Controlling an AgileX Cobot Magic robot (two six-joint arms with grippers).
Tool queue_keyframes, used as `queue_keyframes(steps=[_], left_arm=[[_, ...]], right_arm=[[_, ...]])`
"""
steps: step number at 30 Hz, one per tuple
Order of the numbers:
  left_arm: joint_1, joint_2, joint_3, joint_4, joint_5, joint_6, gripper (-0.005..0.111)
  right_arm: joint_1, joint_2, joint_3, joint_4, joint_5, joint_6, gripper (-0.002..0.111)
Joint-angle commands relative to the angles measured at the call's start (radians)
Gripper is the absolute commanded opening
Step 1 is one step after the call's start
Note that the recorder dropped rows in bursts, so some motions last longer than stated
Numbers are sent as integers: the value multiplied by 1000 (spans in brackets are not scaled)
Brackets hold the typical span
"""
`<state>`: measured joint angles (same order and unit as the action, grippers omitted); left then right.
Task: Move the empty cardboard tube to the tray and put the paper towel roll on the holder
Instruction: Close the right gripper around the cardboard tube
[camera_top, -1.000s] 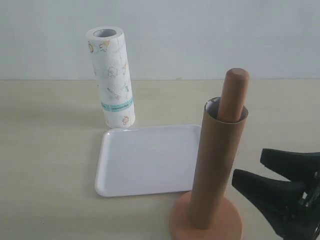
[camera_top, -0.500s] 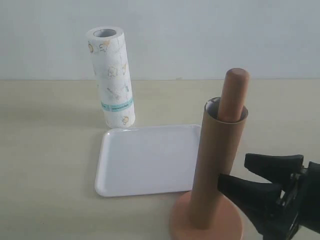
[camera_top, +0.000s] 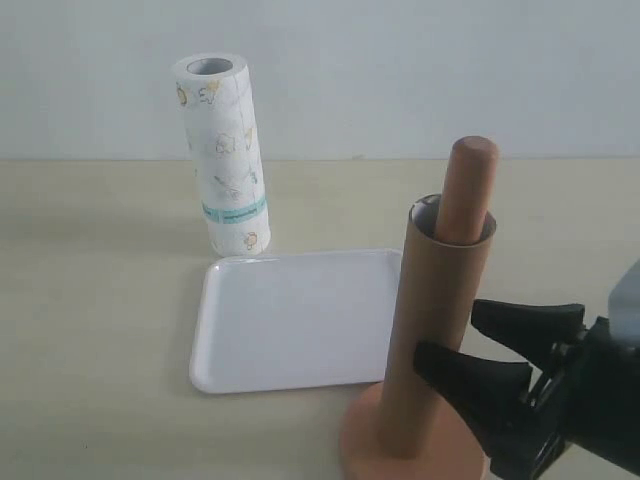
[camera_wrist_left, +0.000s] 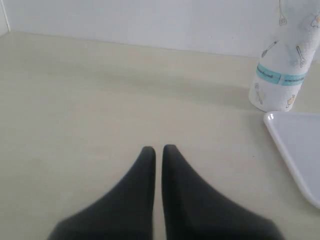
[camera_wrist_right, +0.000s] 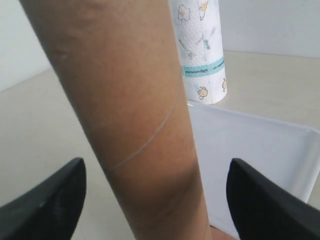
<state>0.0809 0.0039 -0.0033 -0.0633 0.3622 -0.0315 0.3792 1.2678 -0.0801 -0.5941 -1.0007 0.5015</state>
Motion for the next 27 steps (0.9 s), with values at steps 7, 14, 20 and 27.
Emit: queue_keyframes(steps=[7, 14, 20, 27], left_arm=[[2, -4, 3, 0, -2, 3, 4], [2, -4, 3, 0, -2, 3, 4], [2, -4, 3, 0, -2, 3, 4], [2, -4, 3, 0, -2, 3, 4]], right_arm=[[3, 2, -30, 20, 7, -22, 73], [3, 2, -39, 9, 11, -15, 73], [3, 2, -41, 11, 11, -13, 73], [75, 78, -89, 26, 25, -18, 73]])
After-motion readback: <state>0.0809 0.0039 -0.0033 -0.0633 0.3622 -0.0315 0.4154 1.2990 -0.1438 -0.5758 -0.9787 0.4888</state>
